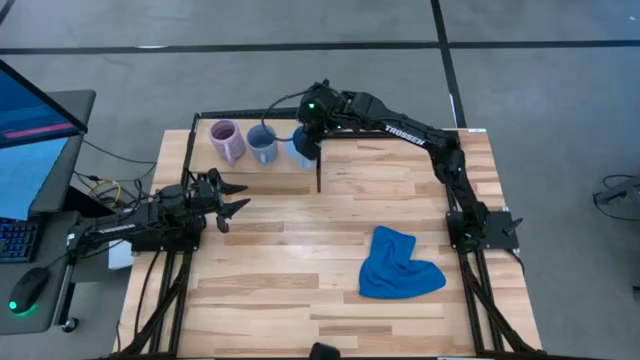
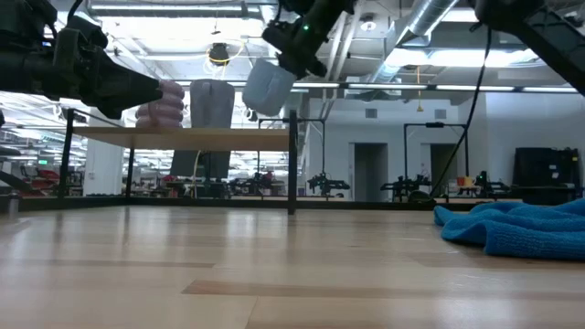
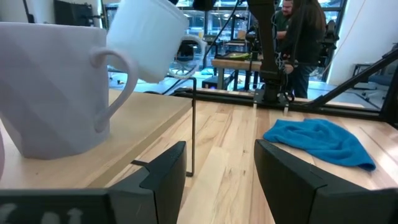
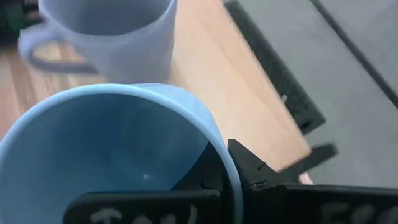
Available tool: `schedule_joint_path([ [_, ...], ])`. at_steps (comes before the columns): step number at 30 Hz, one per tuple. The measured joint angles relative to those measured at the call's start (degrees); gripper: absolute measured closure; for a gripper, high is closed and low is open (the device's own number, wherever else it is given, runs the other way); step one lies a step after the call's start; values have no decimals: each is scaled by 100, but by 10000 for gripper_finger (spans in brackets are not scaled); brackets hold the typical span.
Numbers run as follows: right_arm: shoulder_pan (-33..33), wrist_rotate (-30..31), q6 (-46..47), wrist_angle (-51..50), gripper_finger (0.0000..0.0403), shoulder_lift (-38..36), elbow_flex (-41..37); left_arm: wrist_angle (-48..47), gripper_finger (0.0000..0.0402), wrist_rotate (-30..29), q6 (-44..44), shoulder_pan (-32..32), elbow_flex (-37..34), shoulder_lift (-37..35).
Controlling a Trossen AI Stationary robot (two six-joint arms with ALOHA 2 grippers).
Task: Stack small to large cups/mugs on shelf
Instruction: Put the blue cup on the shelf
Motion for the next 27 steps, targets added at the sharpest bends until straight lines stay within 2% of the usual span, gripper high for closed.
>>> schedule_joint_path([
  [27,-50,-19,2,-72,386,326,1,0,221,0,-4,0,0,0],
])
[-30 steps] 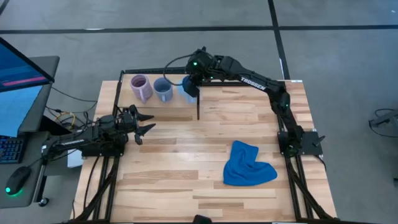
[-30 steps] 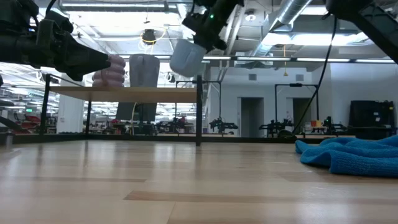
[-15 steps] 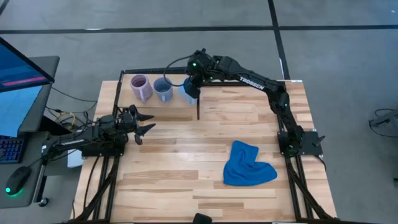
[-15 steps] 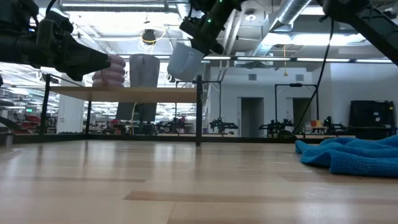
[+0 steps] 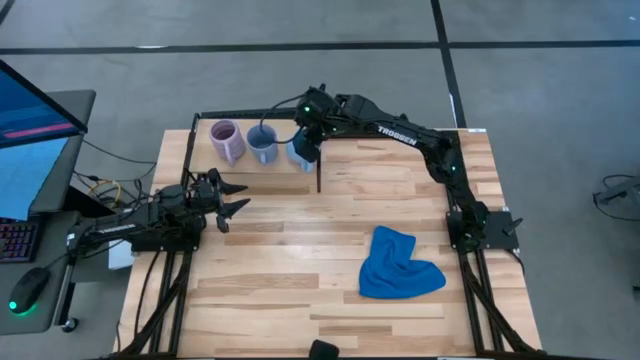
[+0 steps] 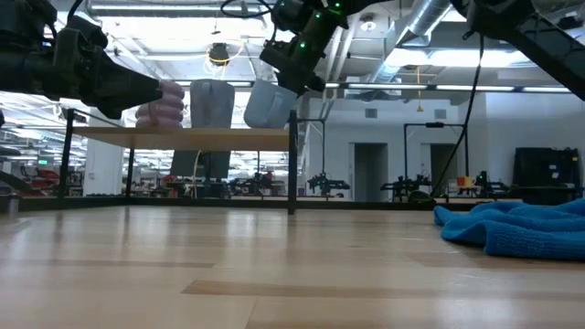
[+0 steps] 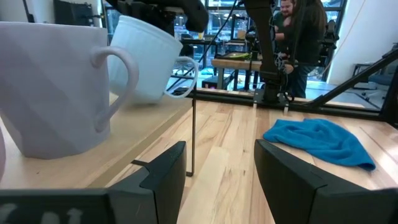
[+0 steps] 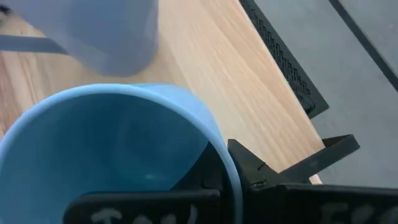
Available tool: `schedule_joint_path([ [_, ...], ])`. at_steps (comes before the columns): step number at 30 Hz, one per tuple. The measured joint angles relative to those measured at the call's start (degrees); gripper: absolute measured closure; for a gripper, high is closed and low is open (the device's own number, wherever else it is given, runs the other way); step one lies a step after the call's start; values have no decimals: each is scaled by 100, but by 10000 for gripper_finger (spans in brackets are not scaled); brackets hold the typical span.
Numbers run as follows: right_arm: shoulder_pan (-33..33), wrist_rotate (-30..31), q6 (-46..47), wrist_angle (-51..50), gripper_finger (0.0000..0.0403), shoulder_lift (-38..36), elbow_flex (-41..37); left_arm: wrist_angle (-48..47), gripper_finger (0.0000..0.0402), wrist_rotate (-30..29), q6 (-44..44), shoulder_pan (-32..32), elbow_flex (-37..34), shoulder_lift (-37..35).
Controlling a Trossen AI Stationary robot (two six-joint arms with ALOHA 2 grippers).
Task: Stack small to large cups/mugs on shelf
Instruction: Put the blue cup on the shelf
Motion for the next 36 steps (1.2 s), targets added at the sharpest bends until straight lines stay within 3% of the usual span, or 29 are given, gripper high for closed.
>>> schedule_joint_path([
  [36,-33,-3,2,-71,354,-18,8,0,221,2,-2,1,2,0],
])
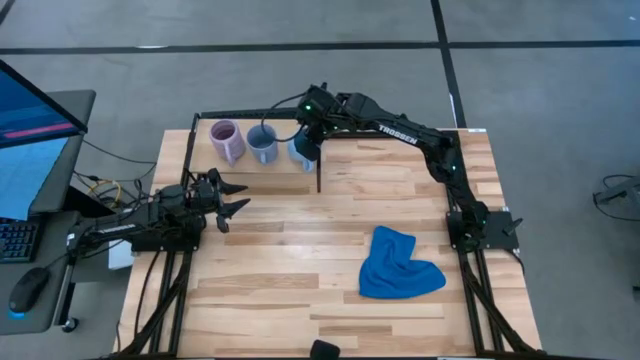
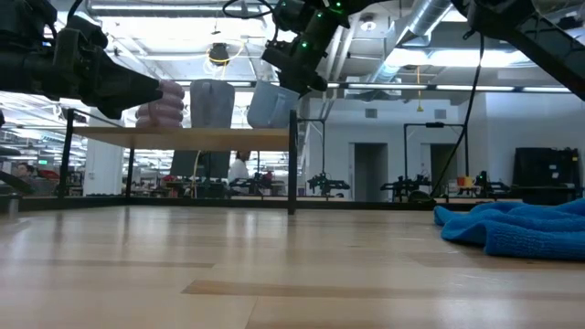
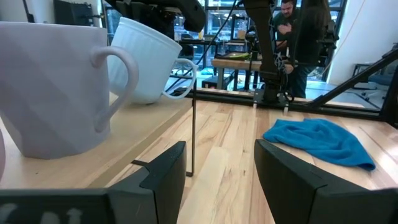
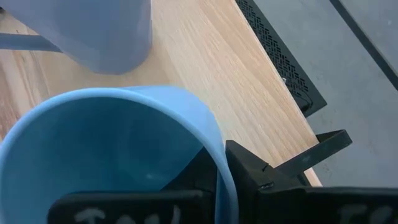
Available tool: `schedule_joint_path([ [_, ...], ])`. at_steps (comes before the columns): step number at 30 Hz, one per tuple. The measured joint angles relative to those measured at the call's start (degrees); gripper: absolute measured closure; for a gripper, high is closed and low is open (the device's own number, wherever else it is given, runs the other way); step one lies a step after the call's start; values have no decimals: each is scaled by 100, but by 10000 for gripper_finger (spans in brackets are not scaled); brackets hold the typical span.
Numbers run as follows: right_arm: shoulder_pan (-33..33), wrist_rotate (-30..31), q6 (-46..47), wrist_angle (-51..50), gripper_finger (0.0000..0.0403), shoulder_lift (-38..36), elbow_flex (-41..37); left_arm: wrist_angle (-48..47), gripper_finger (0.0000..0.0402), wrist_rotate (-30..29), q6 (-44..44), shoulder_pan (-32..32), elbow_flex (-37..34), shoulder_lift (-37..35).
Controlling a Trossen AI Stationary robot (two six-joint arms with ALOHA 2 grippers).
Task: Stack small to large cups/mugs on shelf
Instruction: Put the blue cup on the shelf
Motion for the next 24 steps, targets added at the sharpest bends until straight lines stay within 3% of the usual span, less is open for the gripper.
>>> schedule_joint_path([
  [10,7,0,2,8,351,0,0,-1,221,0,0,0,-1,0],
  [24,7,-4,5,63,299,-2,2,0,221,0,4,-1,-1,0],
])
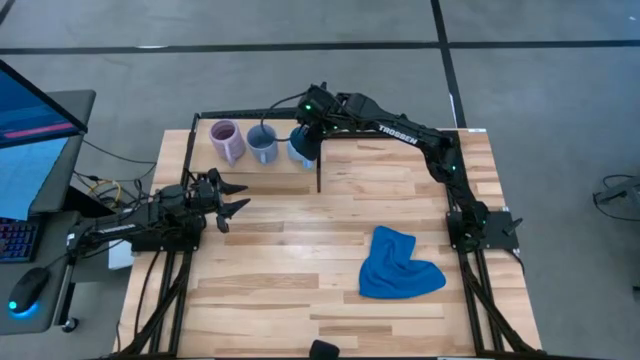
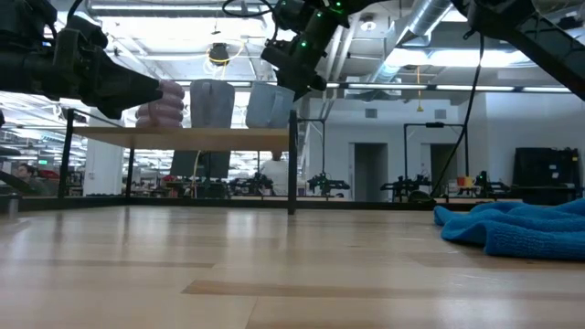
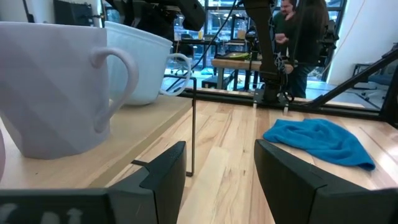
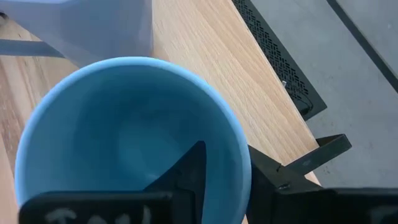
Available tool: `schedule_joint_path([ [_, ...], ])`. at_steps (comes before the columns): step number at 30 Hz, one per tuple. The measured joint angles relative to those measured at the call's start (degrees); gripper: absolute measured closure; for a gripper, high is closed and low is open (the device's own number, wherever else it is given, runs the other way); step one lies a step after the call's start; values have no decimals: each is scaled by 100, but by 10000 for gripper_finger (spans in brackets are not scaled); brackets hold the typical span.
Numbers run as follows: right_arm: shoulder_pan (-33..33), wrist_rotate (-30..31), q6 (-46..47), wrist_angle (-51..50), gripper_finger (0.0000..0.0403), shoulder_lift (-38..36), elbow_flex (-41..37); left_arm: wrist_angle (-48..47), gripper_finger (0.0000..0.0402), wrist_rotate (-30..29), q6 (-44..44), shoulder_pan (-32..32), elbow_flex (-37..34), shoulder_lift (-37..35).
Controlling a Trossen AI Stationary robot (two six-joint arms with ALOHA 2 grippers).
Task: Stack small to large cups/mugs on shelf
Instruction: Put the blue cup on the shelf
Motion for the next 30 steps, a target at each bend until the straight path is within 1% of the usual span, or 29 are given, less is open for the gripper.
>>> schedule_joint_path([
  [14,2,2,141,-6,300,0,2,-2,221,0,3,1,2,0],
  [30,2,2,100,66,300,0,0,-1,221,0,0,1,2,0],
])
